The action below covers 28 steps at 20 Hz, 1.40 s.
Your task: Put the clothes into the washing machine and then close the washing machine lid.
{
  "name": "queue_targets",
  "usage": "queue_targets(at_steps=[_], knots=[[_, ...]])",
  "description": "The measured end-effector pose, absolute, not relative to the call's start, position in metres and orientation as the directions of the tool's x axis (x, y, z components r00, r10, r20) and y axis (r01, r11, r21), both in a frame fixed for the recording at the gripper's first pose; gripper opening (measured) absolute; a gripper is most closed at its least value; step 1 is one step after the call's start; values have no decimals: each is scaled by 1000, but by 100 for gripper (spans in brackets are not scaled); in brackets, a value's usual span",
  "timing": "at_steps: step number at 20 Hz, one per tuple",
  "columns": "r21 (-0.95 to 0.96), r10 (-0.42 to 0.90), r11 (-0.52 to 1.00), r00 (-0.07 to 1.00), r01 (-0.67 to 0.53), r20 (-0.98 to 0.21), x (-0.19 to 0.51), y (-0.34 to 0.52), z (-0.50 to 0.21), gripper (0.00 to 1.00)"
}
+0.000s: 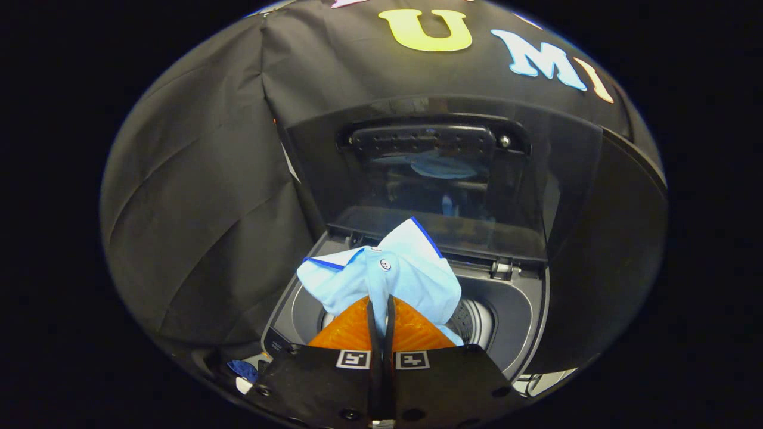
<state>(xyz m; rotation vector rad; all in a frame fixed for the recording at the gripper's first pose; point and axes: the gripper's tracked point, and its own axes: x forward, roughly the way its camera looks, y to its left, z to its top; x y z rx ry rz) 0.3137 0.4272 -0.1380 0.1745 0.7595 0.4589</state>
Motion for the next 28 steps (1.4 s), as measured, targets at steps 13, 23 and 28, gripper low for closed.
queue_targets(at_steps=[13,23,28], knots=[[303,390,921,588,-245,-709,310,424,-195,1],[268,360,932,557,-243,-749,297,420,-217,2],[244,318,948,555,-206,-769,302,407,-218,60]])
